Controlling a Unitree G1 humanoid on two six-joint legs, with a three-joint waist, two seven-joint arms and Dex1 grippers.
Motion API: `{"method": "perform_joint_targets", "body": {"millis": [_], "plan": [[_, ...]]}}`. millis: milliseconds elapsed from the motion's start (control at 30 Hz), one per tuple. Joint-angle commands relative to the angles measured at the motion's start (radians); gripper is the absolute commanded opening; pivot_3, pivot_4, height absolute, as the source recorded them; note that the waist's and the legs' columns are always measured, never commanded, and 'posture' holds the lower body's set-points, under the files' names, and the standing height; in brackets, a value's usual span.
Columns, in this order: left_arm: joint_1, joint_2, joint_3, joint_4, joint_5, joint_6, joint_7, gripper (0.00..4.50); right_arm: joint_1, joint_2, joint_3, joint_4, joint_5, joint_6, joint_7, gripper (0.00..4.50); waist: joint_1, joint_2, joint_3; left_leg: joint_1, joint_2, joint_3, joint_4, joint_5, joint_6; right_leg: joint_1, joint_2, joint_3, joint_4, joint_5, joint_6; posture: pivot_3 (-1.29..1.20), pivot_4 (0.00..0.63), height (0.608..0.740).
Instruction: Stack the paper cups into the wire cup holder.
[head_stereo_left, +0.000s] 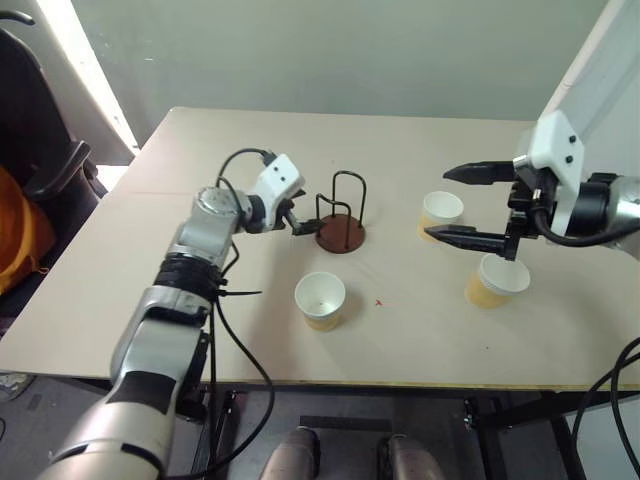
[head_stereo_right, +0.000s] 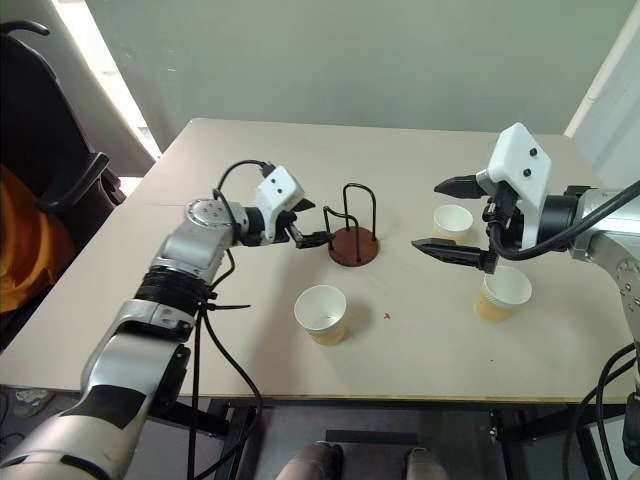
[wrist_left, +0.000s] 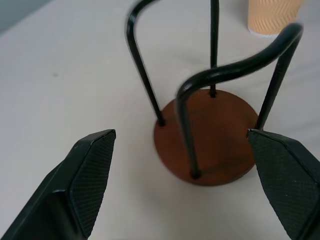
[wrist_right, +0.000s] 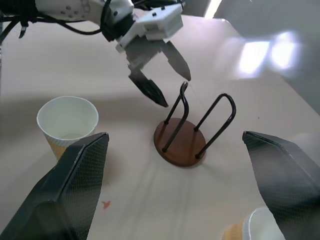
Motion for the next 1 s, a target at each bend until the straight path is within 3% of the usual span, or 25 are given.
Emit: {"method": "perform_joint_targets", "body": {"millis": [33, 100, 233, 433, 700, 833, 1000], "plan": [[-0.073, -0.035, 0.007, 0.071, 0.030, -0.046, 0.039, 4.15, 0.007, -0.030, -0.071, -0.049, 0.032, 0.019, -0.031, 4.50, 0.001, 0.000, 0.000, -0.001, 0.000, 0.000, 0.001, 0.000, 0.000, 0.000, 0.000, 0.000, 0.000, 0.000, 0.001, 0.00, 0.150, 0.740], [-0.095, -0.054, 0.017, 0.115, 0.038, -0.063, 0.060, 3.62, 0.023, -0.042, -0.083, -0.060, 0.039, 0.025, -0.037, 4.50, 0.001, 0.000, 0.000, -0.001, -0.001, 0.001, 0.001, 0.000, 0.001, 0.000, 0.000, 0.001, -0.001, 0.001, 0.002, 0.00, 0.150, 0.740], [-0.107, -0.075, 0.027, 0.148, 0.034, -0.083, 0.044, 2.13, 0.042, -0.058, -0.097, -0.071, 0.051, 0.028, -0.052, 4.50, 0.002, 0.000, 0.000, -0.002, -0.001, 0.002, 0.001, 0.000, 0.002, 0.000, 0.000, 0.002, -0.002, 0.001, 0.005, 0.00, 0.150, 0.740], [-0.111, -0.058, 0.043, 0.076, -0.007, -0.052, -0.074, 0.03, 0.060, -0.090, -0.108, -0.063, 0.060, 0.013, -0.046, 4.50, 0.002, -0.001, 0.000, -0.002, -0.002, 0.004, 0.002, 0.001, 0.005, -0.001, 0.000, 0.005, -0.001, -0.001, 0.010, 0.00, 0.150, 0.740], [-0.084, -0.072, 0.039, -0.198, -0.125, 0.103, -0.282, 0.03, 0.095, -0.151, -0.096, -0.046, 0.077, -0.032, 0.056, 4.50, 0.009, -0.001, 0.000, -0.011, -0.003, 0.003, 0.012, -0.001, 0.009, -0.004, 0.000, 0.005, -0.001, -0.003, 0.015, 0.00, 0.150, 0.740], [-0.045, -0.066, -0.041, -0.383, -0.153, 0.160, -0.412, 0.03, 0.201, -0.270, -0.081, -0.035, 0.025, -0.096, 0.182, 4.50, 0.013, 0.000, 0.000, -0.013, -0.005, 0.004, 0.018, -0.007, 0.012, -0.002, -0.002, 0.006, -0.001, -0.005, 0.017, 0.00, 0.150, 0.740], [0.008, -0.062, -0.119, -0.492, -0.168, 0.147, -0.517, 0.03, 0.271, -0.347, -0.075, 0.021, -0.054, -0.173, 0.224, 4.50, 0.013, 0.000, 0.000, -0.011, -0.007, 0.006, 0.020, -0.008, 0.013, -0.001, -0.006, 0.007, -0.001, -0.005, 0.020, 0.00, 0.150, 0.740]]}}
